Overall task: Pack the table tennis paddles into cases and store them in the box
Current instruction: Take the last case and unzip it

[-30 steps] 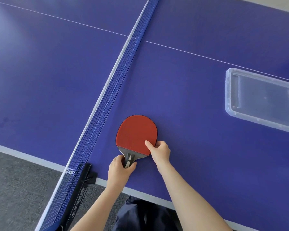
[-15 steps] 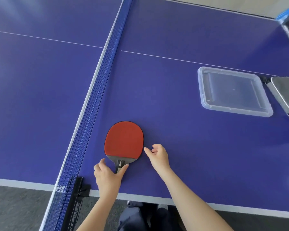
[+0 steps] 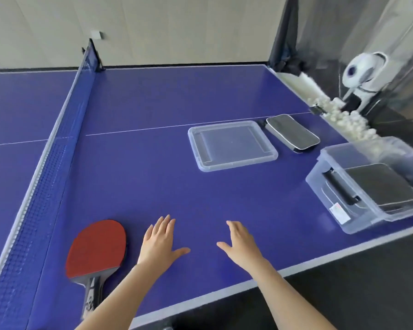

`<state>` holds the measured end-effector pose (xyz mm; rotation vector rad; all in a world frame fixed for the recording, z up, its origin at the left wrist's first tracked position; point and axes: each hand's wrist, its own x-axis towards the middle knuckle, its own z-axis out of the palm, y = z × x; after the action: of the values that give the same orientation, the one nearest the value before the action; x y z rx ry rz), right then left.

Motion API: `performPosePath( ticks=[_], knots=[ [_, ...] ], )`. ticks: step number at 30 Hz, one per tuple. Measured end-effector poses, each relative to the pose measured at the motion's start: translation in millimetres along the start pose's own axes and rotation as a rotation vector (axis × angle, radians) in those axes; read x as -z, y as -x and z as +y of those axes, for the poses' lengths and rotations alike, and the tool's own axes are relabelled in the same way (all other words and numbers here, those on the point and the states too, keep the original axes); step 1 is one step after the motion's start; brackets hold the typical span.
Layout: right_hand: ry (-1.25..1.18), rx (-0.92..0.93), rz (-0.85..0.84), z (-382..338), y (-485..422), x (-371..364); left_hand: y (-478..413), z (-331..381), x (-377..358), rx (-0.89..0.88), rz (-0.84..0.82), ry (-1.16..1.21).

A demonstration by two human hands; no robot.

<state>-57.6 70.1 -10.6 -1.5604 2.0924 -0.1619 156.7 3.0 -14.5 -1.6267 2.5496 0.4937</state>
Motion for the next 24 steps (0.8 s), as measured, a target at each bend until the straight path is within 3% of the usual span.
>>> performPosePath(
  ticks=[5, 12, 18, 24],
  knots=[
    [0.081, -0.049, 0.116, 103.8, 42.5, 61.9, -28.4, 121.2, 8.7, -0.098, -0.068, -0.092],
    [0.203, -0.129, 0.281, 224.8, 92.0, 152.3, -60.4, 277.7, 35.2, -0.226, 0.004, -0.078],
    [0.232, -0.186, 0.398, 298.9, 91.8, 219.6, -98.9, 363.8, 63.4, -0.264, 0.089, -0.101],
    [0.257, -0.185, 0.405, 360.2, 45.5, 269.9, -164.8, 426.5, 68.4, -0.27, 0.136, -0.094]
  ],
)
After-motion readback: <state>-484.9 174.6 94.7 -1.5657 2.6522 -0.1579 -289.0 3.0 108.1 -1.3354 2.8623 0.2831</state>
